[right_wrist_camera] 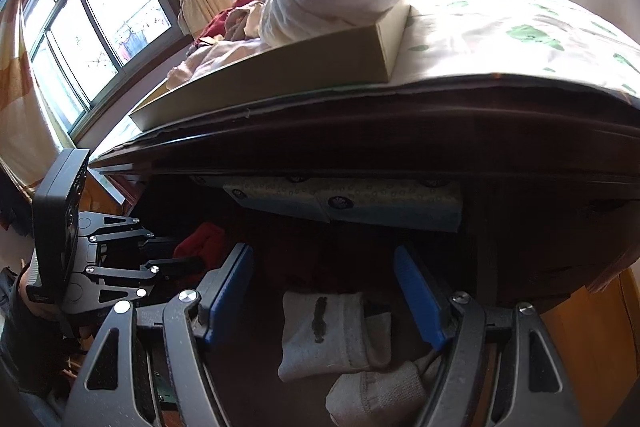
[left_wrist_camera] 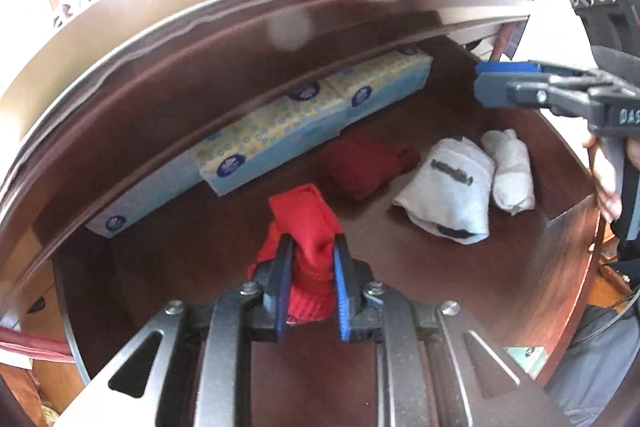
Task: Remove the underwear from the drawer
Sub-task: 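Grasp the bright red sock with the left gripper, then grasp the grey-white sock with the right gripper while the left gripper holds the red sock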
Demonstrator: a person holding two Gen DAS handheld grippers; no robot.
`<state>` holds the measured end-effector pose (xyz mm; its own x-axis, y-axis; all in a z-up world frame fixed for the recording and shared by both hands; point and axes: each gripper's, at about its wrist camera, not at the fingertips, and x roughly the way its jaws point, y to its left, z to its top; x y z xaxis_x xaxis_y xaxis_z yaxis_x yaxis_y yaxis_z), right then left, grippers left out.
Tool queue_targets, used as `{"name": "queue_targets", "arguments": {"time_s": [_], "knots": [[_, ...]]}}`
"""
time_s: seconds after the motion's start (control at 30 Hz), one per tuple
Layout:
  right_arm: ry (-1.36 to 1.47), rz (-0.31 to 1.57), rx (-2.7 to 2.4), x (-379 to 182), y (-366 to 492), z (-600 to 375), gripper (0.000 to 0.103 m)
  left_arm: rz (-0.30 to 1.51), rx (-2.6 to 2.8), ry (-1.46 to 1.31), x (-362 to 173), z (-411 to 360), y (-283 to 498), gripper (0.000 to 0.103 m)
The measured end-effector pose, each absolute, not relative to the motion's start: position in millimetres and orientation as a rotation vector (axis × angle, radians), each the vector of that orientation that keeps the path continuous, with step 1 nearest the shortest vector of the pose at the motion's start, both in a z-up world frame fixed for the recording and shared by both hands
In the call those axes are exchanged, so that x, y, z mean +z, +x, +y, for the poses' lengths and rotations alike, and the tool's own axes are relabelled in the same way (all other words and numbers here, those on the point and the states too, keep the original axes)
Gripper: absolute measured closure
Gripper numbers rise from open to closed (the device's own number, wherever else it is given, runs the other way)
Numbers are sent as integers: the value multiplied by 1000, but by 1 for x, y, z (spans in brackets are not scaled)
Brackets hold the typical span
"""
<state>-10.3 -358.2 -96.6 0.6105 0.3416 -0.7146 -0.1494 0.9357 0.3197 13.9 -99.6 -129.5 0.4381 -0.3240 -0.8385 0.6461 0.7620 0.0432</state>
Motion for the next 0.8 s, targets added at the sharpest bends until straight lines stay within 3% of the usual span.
{"name": "queue_targets", "arguments": {"time_s": [0.23,0.8], "knots": [[120,980,295,-100,-7,-343,28,932,-652,385,-135,-125,15,87],[-325,1336,297,-127,-19,-297,29,934,-700,328,-125,-108,15,87]]}}
